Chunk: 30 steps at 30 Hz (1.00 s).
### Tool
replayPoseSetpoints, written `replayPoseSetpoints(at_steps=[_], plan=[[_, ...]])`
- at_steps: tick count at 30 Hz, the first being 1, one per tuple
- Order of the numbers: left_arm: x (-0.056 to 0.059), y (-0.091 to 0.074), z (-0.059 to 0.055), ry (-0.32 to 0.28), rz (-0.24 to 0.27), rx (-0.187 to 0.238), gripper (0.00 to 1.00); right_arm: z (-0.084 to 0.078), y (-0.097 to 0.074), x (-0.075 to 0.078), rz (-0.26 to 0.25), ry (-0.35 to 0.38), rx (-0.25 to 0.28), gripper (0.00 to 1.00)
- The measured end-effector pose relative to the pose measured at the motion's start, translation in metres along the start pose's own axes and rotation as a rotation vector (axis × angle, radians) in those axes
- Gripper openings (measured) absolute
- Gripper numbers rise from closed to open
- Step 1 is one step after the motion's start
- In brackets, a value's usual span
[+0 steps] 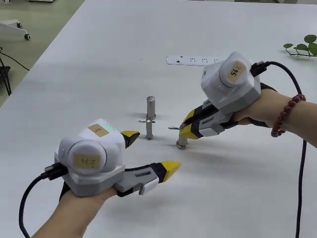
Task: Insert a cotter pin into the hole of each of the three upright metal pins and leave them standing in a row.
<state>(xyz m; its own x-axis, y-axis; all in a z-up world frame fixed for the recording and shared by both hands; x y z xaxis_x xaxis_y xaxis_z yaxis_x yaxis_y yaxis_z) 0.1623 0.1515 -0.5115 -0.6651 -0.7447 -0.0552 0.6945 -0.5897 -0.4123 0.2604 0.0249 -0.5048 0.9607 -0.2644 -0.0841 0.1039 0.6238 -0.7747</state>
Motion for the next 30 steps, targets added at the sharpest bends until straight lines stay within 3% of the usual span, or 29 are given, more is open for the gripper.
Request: replayPoseSetpoints(at_steps=[13, 21, 30], plan=[[-0.010, -0.007, 0.000, 0.027, 0.015, -0.011, 0.83, 0.003, 0.004, 0.008, 0.006, -0.019, -0.026, 0.08], [-0.013, -0.006, 0.000, 0.021, 0.030, 0.012, 0.84, 0.004, 0.006, 0.011, 0.012, -0.026, -0.033, 0.08], [-0.010, -0.001, -0.001, 0.043, 0.022, -0.006, 0.84, 0.002, 0.006, 0.011, 0.009, -0.049, -0.044, 0.08]])
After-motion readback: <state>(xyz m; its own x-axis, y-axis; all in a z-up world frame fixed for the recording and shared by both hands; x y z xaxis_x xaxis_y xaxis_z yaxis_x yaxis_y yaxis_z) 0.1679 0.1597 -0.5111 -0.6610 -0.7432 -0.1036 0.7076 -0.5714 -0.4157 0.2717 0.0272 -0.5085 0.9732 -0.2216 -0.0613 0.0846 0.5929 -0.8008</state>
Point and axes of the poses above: the centre of the closed fingertips' face, and the gripper's own axes: y roughly forward along the fingers, x roughly to its right, z roughly out of its top, the point moved 7 cm from there along -y, roughly backward along the fingers, and after that the axes turned 9 degrees about y, right-handed, at the moved point
